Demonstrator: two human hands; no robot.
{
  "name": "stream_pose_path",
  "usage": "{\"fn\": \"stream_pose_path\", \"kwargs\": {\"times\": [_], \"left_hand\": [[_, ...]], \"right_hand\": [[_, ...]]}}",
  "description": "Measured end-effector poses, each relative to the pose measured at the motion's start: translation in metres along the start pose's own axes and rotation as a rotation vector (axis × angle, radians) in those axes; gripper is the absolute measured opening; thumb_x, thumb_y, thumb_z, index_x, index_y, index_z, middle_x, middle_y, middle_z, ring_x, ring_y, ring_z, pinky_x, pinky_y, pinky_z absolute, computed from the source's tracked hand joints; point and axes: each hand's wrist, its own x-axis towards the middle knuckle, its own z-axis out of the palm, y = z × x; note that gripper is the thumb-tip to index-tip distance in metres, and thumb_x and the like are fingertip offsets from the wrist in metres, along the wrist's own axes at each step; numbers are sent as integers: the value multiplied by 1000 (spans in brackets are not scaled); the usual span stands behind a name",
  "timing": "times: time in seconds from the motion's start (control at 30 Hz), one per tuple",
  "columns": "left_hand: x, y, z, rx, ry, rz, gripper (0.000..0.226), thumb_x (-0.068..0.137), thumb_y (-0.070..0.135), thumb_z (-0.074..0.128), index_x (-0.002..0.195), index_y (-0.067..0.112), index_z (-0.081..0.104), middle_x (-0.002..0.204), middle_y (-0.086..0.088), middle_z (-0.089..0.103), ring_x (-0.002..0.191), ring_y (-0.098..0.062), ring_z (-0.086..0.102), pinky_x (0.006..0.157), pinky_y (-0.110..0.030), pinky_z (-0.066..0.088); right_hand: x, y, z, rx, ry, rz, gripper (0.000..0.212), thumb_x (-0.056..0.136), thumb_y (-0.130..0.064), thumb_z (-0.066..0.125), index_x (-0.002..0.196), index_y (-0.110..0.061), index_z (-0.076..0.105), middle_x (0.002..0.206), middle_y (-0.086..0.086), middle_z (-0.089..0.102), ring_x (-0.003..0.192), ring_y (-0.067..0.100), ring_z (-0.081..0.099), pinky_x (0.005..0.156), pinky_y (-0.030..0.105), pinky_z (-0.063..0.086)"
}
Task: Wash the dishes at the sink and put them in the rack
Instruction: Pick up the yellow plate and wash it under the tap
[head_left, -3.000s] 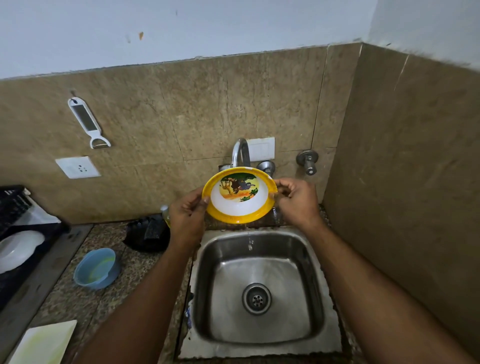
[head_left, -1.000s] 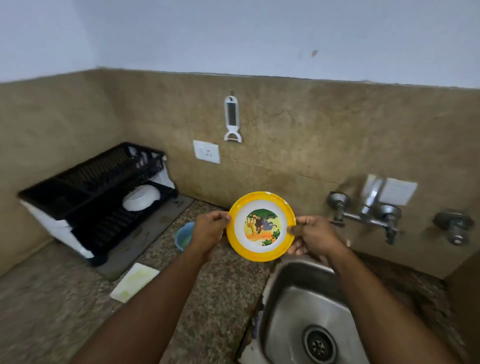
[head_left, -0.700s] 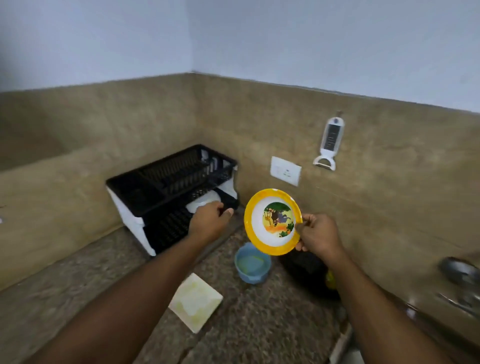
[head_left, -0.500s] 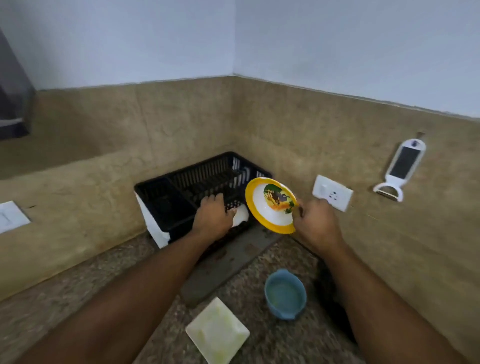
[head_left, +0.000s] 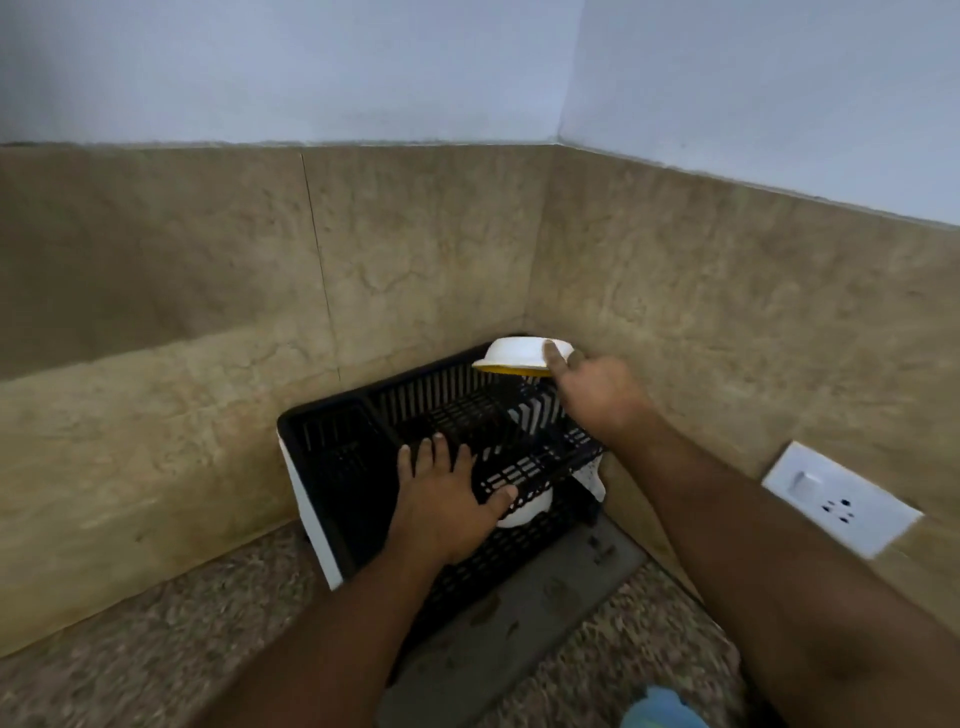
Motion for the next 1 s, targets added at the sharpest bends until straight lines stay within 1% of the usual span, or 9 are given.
{"fn": "stream_pose_path", "kwargs": {"times": [0.1, 0.2, 0.3, 0.43, 0.53, 0.7, 0.8, 0.9, 1.0], "left_hand": [[-1, 2, 1, 24, 6, 10, 101, 88, 86, 7, 164, 21, 17, 171, -20, 4, 159, -32, -1, 126, -54, -13], [2, 3, 5, 39, 17, 16, 101, 88, 86, 5, 165, 21, 14, 171, -20, 3, 159, -33, -2, 125, -54, -14], [2, 2, 7, 50, 19, 15, 102, 87, 86, 4, 165, 20, 13, 171, -20, 2, 159, -33, -2, 125, -55, -13], [4, 4, 7, 45, 4, 14, 103, 87, 86, 3, 165, 19, 11, 171, -21, 0, 159, -34, -3, 125, -55, -15], [4, 6, 6, 56, -1, 16, 103, 87, 86, 3, 165, 19, 12, 171, -21, 0, 159, -35, -4, 124, -56, -15], [2, 8, 3, 43, -6, 8, 100, 88, 84, 6, 164, 20, 20, 171, -21, 3, 159, -34, -2, 125, -55, -13], [0, 9, 1, 27, -2, 8, 98, 90, 83, 10, 162, 20, 26, 171, -22, 7, 159, -33, 2, 126, -55, -11], [0, 11, -1, 2, 2, 7, 96, 90, 83, 14, 160, 19, 32, 169, -22, 15, 158, -33, 8, 126, -55, -10], [-8, 14, -7, -21, 33, 58, 86, 97, 74, 21, 159, 15, 35, 167, -18, 26, 156, -31, 19, 128, -51, -3]], "right_hand": [[30, -10, 24, -92, -11, -97, 66, 103, -12, 38, 162, -2, 11, 130, 22, 61, 100, 35, 68, 66, 38, 38], [50, -20, 49, -130, -9, -156, 65, 101, -11, 37, 162, 0, 15, 128, 24, 62, 98, 36, 68, 70, 40, 50], [61, -27, 69, -77, -58, -141, 67, 96, -13, 31, 161, 1, 18, 129, 30, 59, 98, 39, 67, 73, 43, 54], [63, -27, 84, 9, -87, -95, 69, 97, -13, 49, 160, -2, 23, 142, 36, 51, 101, 41, 68, 75, 46, 59], [54, -28, 89, 51, -102, -87, 69, 100, -14, 46, 162, -7, 18, 151, 34, 42, 108, 40, 66, 76, 44, 56], [40, -28, 79, 133, -134, -49, 72, 100, -23, 45, 164, -16, 15, 158, 25, 36, 104, 38, 66, 75, 42, 52], [27, -26, 71, 301, -177, 13, 80, 96, -25, 53, 166, -25, 14, 163, 15, 34, 114, 37, 63, 87, 43, 55], [3, -25, 56, 527, -172, 82, 85, 94, -18, 56, 166, -27, 11, 168, 6, 31, 132, 33, 55, 103, 42, 50], [-37, -26, 37, 765, -63, 233, 77, 94, -14, 57, 164, -25, 26, 150, 12, 55, 122, 31, 61, 95, 35, 50]]}}
